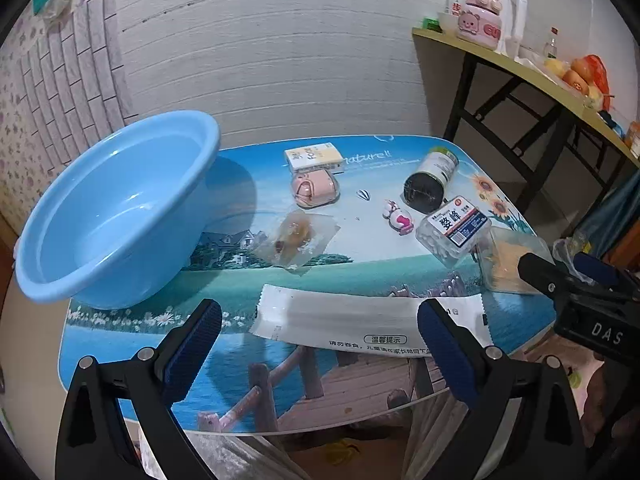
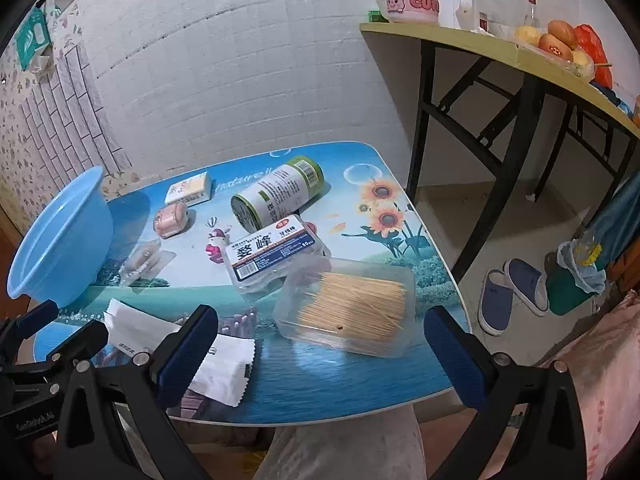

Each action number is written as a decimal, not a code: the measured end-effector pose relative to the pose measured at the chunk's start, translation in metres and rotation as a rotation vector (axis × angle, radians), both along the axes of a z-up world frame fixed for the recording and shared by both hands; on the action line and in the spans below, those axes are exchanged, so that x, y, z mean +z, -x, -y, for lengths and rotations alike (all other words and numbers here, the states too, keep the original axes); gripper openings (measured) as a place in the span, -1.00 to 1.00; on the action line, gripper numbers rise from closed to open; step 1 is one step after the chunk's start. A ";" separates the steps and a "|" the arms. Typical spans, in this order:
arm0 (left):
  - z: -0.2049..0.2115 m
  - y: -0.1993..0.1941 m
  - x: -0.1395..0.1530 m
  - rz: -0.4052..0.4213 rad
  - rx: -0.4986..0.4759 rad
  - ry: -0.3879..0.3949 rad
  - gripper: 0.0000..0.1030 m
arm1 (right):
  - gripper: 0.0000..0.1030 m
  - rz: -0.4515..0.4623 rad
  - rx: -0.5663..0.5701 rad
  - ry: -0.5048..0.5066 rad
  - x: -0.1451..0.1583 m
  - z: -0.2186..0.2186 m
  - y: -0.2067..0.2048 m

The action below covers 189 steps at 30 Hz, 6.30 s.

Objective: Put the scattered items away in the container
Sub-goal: 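Grasp the white paper packet with the left gripper while the right grasps the toothpick box, then lift both held items and carry them toward the light blue basin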

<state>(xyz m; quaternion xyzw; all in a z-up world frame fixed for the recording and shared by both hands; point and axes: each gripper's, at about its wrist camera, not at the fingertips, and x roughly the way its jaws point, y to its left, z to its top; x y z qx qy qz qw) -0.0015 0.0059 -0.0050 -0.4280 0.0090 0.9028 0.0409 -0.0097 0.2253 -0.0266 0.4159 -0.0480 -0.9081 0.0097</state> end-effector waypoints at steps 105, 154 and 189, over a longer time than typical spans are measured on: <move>-0.030 0.019 -0.040 0.045 -0.545 -0.079 -0.85 | 0.85 0.128 -0.050 -0.046 -0.053 -0.010 0.026; 0.049 0.008 0.042 -0.140 -0.234 -0.174 -0.85 | 0.81 -0.017 -0.064 -0.050 0.002 0.010 0.016; 0.207 0.015 0.087 -0.221 0.142 -0.119 -0.85 | 0.81 -0.212 0.327 -0.014 0.094 0.197 0.012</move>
